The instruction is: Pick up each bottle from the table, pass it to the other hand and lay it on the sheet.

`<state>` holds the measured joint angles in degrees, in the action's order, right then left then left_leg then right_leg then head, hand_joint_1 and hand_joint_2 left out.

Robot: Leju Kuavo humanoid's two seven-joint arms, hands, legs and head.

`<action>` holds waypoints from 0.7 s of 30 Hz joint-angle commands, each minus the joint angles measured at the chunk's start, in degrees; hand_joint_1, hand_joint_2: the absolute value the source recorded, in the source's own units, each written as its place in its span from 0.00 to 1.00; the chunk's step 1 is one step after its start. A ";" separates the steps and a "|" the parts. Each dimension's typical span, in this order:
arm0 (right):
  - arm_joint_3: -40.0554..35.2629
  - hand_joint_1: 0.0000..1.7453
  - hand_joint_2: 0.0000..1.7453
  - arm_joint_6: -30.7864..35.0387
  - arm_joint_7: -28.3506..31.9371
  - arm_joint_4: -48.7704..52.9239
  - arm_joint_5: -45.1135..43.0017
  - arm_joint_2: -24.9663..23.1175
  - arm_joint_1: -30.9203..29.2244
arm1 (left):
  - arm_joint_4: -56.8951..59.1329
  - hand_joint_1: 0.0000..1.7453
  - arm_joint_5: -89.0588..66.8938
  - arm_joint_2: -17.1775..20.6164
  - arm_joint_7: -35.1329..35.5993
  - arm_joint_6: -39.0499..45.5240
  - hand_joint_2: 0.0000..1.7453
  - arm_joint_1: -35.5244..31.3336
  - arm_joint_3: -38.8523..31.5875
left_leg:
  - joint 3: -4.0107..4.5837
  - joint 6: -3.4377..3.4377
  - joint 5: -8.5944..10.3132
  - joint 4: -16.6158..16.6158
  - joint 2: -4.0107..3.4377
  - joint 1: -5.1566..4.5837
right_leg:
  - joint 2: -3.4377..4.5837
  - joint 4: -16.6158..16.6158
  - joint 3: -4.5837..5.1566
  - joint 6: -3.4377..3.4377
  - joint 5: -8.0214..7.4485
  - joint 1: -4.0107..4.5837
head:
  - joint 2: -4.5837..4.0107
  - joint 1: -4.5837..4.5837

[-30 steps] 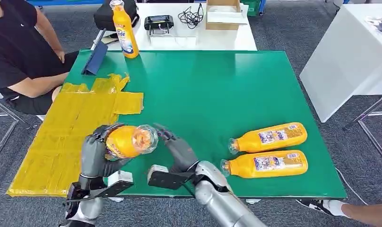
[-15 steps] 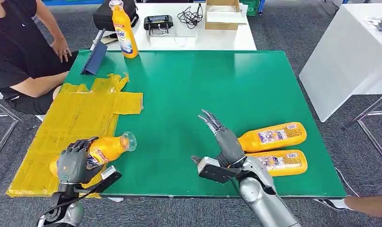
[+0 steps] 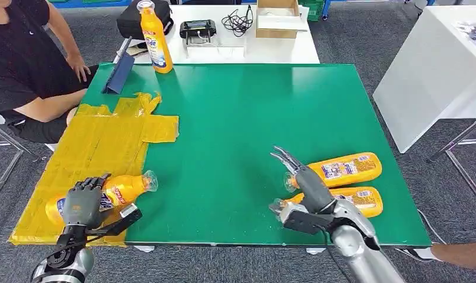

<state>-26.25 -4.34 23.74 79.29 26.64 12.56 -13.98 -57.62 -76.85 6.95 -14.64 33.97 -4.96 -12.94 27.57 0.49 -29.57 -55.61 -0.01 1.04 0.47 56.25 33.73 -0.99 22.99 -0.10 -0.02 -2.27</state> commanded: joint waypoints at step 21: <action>-0.60 0.00 1.00 -5.11 -6.24 1.72 4.26 18.18 4.21 | -7.60 0.00 12.73 -0.20 -11.74 -5.38 1.00 6.29 4.36 | -0.25 -0.20 -0.09 0.12 -0.14 -0.04 | -0.03 -0.13 -0.25 -0.03 -0.02 -0.04 | 0.00 0.00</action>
<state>-25.42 -10.10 18.01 85.11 29.95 32.59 -6.78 -63.13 -65.04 7.69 -25.92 29.86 -1.07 -10.75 27.44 0.35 -29.66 -55.60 -0.07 1.00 0.39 56.24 33.57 -1.00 23.00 -0.15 -0.02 -2.27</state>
